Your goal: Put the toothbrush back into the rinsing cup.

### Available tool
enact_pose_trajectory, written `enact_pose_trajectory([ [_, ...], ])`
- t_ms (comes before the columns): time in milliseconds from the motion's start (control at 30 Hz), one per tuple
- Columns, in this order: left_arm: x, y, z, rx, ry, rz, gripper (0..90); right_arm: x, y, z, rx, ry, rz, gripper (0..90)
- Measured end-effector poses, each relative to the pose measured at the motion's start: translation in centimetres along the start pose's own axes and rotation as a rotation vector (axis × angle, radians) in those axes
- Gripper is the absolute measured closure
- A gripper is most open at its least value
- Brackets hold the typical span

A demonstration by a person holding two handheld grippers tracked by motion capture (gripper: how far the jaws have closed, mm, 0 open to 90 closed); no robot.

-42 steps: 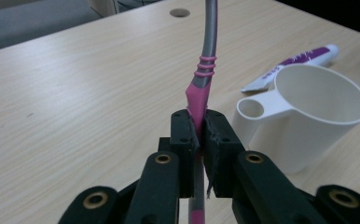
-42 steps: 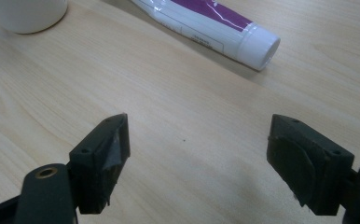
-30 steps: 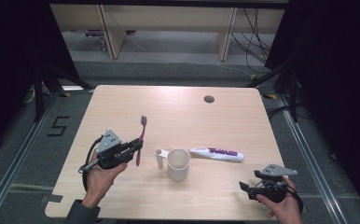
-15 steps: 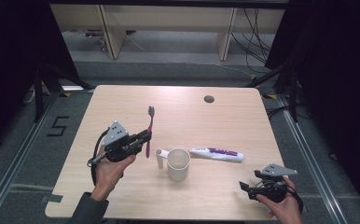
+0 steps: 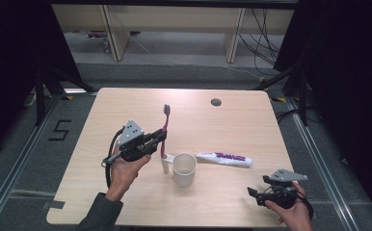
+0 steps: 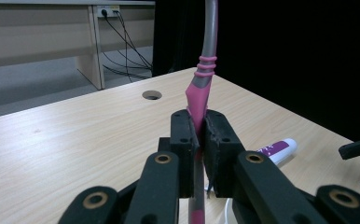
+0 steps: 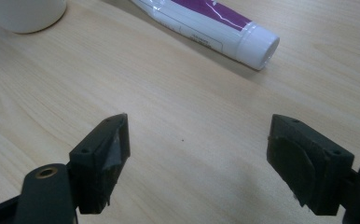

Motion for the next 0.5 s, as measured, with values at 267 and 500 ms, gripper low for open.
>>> enact_pose_trajectory([
  [267,-0.4,-0.9,-0.6,-0.012,0.004,0.005,82.2,0.0,-0.1,-0.1,-0.003,0.002,0.002,22.1],
  [500,-0.3,-1.9,-1.0,-0.033,-0.003,0.004,82.2,0.0,0.0,-0.1,-0.003,0.006,0.000,22.1],
])
Point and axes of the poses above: each handheld gripper's, and its own axes: z roughly backward along the jaws, y roughly out of its top, x roughly to its right, the point moved 7 cm from there along -z, roughly forward along the jaws, and after that the axes turned 1 degree about -y, right-handed, at the moved point
